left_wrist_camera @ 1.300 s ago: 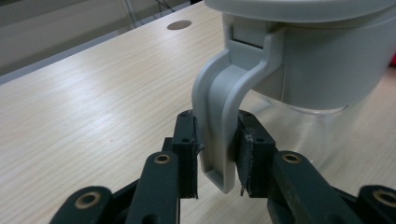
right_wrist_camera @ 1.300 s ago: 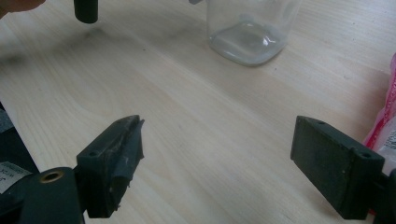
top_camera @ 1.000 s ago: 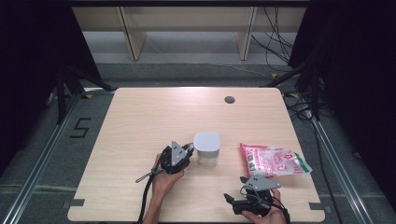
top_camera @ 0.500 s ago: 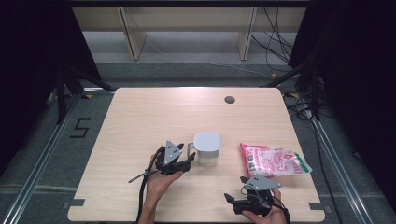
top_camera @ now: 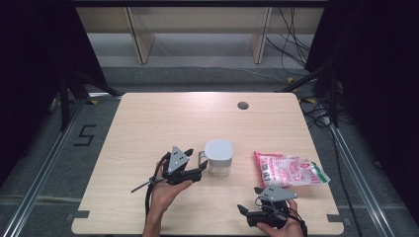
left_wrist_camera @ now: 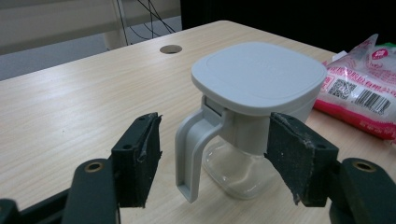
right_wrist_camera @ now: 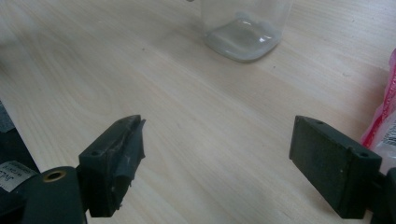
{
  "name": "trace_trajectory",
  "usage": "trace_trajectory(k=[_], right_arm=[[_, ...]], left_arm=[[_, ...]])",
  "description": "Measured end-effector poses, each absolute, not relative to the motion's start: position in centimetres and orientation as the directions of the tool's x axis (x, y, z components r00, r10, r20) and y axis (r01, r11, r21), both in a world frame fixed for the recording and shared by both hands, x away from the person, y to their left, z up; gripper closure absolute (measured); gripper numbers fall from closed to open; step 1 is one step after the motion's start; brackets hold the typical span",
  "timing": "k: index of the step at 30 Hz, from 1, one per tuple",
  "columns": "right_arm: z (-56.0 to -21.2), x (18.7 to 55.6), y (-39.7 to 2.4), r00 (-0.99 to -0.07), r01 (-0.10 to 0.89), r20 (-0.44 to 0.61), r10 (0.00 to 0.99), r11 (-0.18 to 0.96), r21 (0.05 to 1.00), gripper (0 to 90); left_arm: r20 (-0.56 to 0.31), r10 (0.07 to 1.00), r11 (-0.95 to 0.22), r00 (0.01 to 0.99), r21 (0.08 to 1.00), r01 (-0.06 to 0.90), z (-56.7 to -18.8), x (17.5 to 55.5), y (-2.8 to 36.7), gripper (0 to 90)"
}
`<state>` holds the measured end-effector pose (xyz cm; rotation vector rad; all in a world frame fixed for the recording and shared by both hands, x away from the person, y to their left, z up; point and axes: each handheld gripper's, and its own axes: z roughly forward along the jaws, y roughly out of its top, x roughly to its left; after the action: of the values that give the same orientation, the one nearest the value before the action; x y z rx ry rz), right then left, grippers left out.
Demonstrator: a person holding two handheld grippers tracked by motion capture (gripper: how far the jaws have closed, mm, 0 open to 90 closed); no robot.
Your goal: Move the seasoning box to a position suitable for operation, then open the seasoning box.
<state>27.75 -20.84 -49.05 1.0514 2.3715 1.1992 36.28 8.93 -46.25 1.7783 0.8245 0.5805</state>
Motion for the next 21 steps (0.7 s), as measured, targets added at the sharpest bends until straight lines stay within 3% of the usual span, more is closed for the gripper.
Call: trace_trajectory(k=[4,7,14,18,21], right_arm=[[-49.0,27.7,-20.8,-0.687,0.489,0.072,0.723,0.386,0.782,18.5],[-49.0,27.7,-20.8,-0.686,0.489,0.072,0.724,0.385,0.783,18.3],[-49.1,27.8,-20.8,-0.683,0.475,0.058,0.728,0.382,0.793,17.4],[-49.0,27.8,-20.7,-0.683,0.487,0.065,0.727,0.387,0.783,17.2],[-49.1,27.8,-20.6,-0.692,0.477,0.064,0.719,0.389,0.788,17.2]], left_arm=[[0.008,0.766,-0.225,0.642,0.94,0.257,-45.8,36.3,8.7,34.3],[-0.035,0.765,-0.182,0.643,0.946,0.269,-45.6,36.3,8.7,34.3],[-0.009,0.757,-0.203,0.654,0.947,0.248,-44.7,36.5,8.6,37.9],[0.001,0.745,-0.195,0.667,0.957,0.216,-44.2,36.7,8.3,46.7],[0.038,0.739,-0.209,0.673,0.962,0.175,-43.8,36.9,8.1,58.4]])
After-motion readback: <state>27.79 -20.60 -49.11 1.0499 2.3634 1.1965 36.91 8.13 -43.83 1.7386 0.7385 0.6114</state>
